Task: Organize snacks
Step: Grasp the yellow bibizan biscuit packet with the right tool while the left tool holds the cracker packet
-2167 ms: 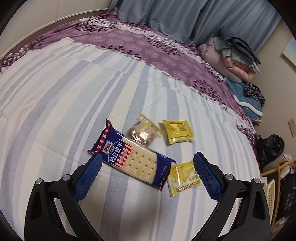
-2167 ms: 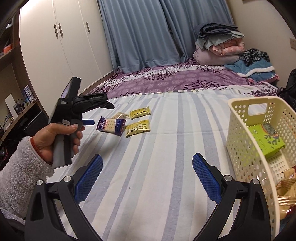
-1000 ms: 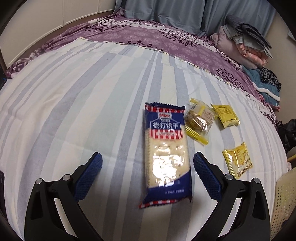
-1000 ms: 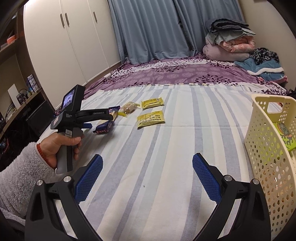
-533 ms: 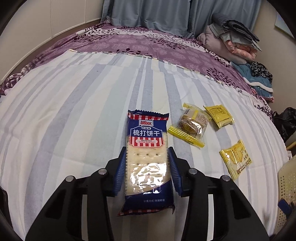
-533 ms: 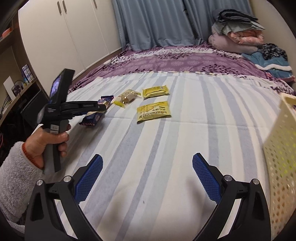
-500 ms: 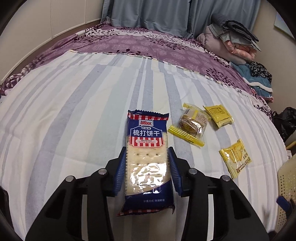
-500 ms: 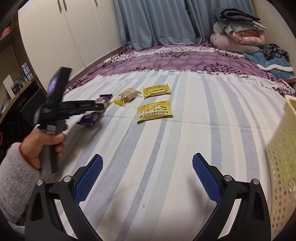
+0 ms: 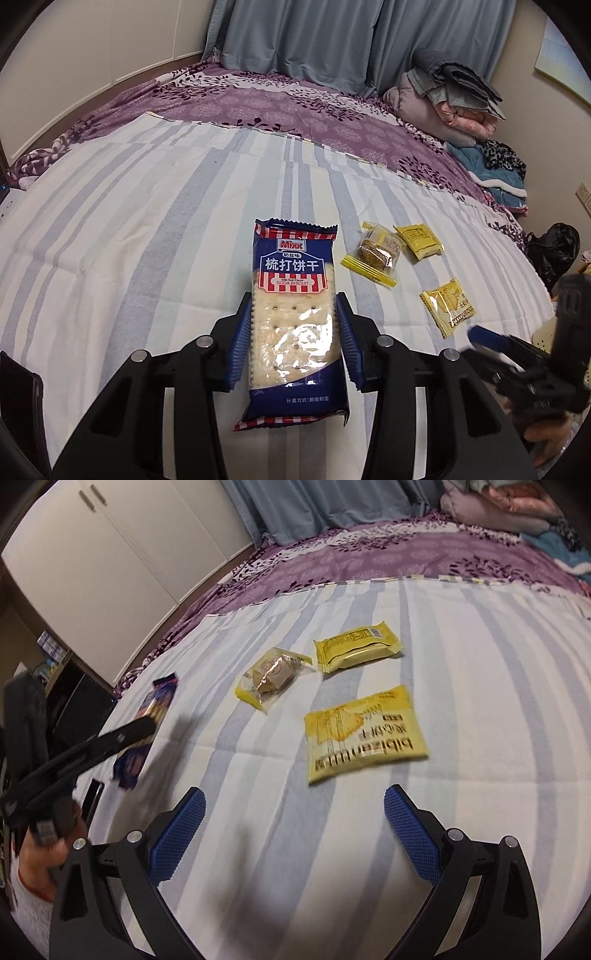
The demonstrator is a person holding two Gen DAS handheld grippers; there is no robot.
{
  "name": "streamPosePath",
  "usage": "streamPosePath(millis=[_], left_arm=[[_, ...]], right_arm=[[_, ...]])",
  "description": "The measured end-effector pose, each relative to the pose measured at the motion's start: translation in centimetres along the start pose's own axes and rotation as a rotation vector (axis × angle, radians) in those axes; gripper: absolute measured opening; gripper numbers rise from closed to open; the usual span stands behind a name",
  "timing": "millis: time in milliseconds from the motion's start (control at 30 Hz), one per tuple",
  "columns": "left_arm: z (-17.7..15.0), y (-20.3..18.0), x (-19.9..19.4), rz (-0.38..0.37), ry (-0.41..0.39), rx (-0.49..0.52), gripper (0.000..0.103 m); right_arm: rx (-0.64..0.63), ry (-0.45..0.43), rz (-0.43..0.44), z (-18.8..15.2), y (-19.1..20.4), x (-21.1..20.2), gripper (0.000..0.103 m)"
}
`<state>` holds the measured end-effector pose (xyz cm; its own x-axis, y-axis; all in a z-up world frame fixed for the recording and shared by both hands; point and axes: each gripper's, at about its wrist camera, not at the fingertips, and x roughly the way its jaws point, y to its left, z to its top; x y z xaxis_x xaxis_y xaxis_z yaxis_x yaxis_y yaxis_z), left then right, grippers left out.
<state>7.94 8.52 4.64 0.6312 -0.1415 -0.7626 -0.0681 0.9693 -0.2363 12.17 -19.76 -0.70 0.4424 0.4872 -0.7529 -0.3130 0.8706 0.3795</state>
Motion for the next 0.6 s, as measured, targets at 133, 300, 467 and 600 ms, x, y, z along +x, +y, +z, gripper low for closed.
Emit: streamPosePath(millis=[133,300,467,600], left_arm=[[-0.2,0.8,-0.8,-0.008,-0.007,-0.012,0.044],[-0.4,1.3,-1.2,-0.015,-0.009,-0.018,0.044],[-0.5,1.6,-1.1,-0.02,-0.004,-0.026,0.044],[-0.6,1.6,-1.0,-0.029,0.0,-0.023,0.044]], right_arm=[[-0.03,-0.009,-0.044,1.9,0.6,1.7,0.097],[-0.115,0.003,-0.168,3.8,1.9,3.8,0.091],[-0.166,0.003,-0.283,4.6,2.5,4.6,0.069],[-0.21,-0.004,-0.349,4.5,3.1,4.7,0.052]])
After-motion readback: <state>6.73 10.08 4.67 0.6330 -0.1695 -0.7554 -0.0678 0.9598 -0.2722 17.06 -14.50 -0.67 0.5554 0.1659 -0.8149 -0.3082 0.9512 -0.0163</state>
